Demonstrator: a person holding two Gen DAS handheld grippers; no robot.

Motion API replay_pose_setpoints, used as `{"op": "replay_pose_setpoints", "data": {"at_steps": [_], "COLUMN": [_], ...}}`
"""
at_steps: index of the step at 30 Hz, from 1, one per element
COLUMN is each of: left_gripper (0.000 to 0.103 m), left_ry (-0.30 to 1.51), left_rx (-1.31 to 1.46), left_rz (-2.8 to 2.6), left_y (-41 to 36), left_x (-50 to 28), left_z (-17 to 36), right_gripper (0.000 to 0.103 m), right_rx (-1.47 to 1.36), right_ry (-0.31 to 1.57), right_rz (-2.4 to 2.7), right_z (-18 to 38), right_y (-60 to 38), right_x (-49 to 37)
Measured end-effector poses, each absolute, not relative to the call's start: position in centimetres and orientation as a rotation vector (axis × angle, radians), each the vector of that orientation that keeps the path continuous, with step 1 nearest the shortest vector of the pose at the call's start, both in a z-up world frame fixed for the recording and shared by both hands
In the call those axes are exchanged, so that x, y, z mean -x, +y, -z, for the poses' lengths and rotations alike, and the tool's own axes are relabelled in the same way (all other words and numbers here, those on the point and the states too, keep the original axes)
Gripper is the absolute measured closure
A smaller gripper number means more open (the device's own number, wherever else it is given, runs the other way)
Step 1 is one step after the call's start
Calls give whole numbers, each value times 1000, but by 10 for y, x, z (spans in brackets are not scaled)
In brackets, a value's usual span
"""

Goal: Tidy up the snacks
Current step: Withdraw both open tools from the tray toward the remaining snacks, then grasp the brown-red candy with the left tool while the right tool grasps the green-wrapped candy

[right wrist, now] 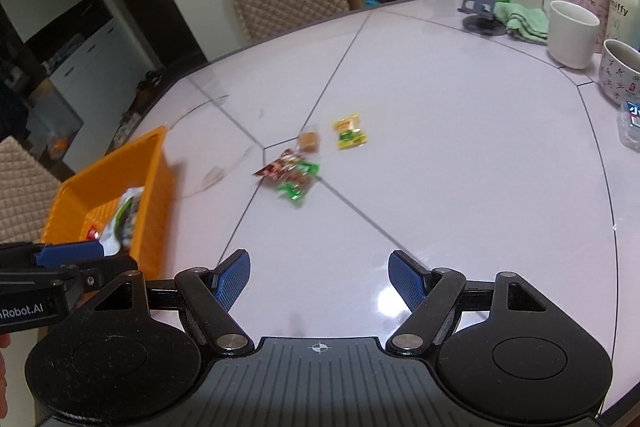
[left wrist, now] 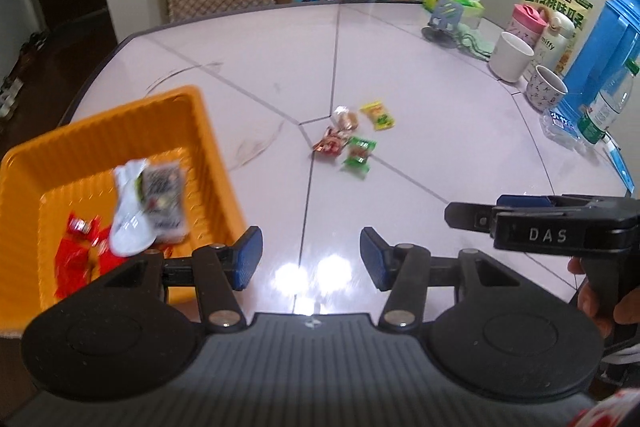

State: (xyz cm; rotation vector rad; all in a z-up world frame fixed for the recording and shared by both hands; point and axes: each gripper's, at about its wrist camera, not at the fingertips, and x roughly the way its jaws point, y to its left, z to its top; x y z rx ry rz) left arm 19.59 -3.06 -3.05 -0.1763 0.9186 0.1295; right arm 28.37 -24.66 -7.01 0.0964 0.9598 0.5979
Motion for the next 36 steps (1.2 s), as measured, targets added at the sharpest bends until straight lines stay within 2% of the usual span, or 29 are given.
{"op": "replay_pose_setpoints", "data": {"at_steps": [12,18,27,31,36], "left_gripper": [54,61,63,70,71], "left_ry": [909,935,978,1018,1049], "left_rx": [122,93,35,19,-22], "left_rz": [-106,-66,4,31,46], "left_y": [-31,-27,-26,-26,-27], "left_x": [-260,-291,-334,-354,-369], "left_z": [45,59,83,99,113], "right_gripper": [27,27,27,27,27], "right_rx": [-83,-96,-147,-164,-181], "right_ry": [946,948,967,975,992], "right_rz": [-595,-559,-469,-438,-402], "right_z": [89,99,110,113,119], "right_y": [-226,-224,-239,-248,-261], "right_x": [-321,-339,-364,-369,-371]}}
